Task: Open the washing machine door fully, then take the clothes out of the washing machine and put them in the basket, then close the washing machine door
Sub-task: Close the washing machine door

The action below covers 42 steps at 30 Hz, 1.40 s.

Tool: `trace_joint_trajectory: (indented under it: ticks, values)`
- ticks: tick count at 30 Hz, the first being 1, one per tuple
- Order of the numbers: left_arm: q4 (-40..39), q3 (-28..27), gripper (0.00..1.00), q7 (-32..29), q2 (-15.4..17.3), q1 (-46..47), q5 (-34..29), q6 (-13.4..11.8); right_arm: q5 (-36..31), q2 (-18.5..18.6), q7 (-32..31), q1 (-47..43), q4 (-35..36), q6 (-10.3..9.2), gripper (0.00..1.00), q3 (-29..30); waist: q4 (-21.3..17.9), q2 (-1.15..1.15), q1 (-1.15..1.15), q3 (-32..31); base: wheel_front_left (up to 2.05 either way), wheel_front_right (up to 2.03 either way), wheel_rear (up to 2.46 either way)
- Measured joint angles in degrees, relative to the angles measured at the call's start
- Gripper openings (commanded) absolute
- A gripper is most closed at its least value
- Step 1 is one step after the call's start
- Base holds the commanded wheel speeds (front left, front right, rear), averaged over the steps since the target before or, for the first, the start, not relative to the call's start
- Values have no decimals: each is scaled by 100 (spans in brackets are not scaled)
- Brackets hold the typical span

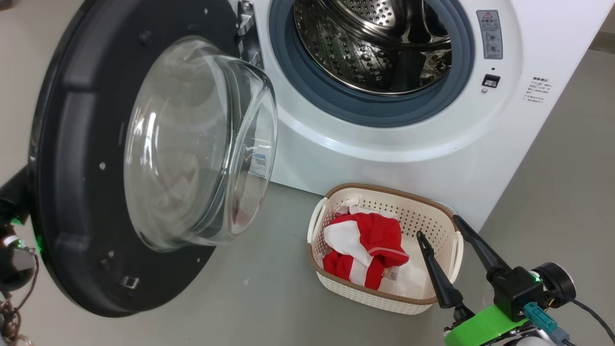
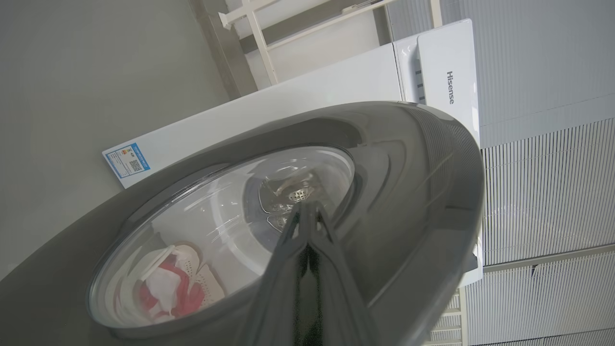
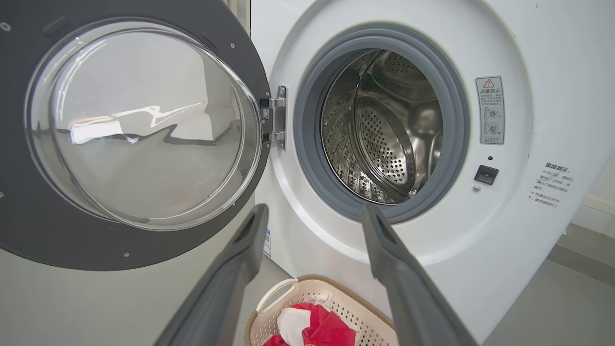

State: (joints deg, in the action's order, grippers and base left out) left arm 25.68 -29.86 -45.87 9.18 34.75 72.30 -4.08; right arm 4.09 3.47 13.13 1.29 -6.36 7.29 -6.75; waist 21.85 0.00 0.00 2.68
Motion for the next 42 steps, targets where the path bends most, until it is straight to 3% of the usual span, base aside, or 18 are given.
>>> trace_joint_trajectory:
  ticks: [17,29,42]
  values:
    - [-1651,292,0,-402,-591,-677,159,-667,51,-38,57,1,-74,0,100,-15,-193,0,0,30,0,0,0]
    - [-2216,911,0,-436,-720,-1016,570,-859,51,-45,100,81,-105,0,100,-9,-335,0,0,148,0,0,0]
    - [-2488,1842,0,-7,-720,-1332,1255,-1011,51,-47,107,130,-114,0,100,0,-463,0,0,229,0,0,0]
